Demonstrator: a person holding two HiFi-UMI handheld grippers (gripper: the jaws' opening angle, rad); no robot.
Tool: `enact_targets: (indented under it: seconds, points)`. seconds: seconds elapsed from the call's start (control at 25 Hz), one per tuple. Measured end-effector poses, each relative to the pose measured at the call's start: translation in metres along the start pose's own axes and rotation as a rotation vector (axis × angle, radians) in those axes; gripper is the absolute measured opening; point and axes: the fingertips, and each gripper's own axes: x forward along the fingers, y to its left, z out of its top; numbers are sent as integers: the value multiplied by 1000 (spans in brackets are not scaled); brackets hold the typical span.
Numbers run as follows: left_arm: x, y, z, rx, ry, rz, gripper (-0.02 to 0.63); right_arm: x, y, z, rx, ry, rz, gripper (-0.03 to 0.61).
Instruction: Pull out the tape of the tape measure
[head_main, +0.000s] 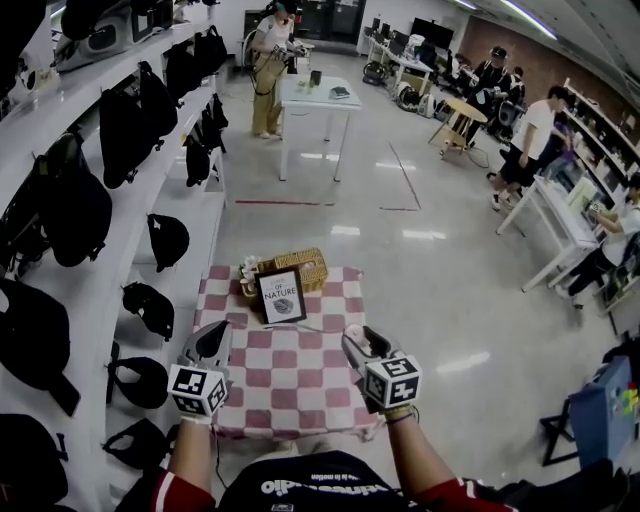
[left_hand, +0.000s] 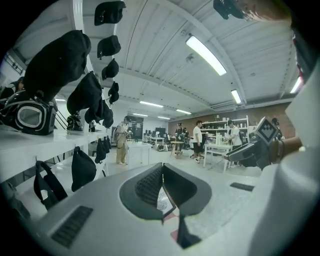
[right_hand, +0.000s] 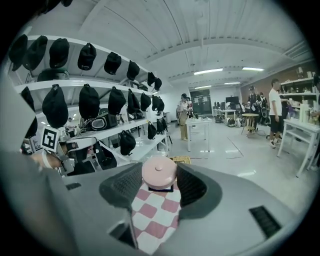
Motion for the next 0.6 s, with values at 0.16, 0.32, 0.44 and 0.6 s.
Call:
enact_targets:
  seconds: [0.16,0.32,0.44,0.6]
  points:
    - [7,-2,-18,13,7,-18,9,8,-4,-21,15,5,-20,222]
    - [16,0,-31,13,-2,-27,9,21,-13,-39,25,-1,-42,222]
    - [21,4,-52,-13,13,-23,9,33,-16,-61,31,30,-56,222]
    - [31,3,-80,-46,36,-26,9,46,-22,-89,45,65,-66,222]
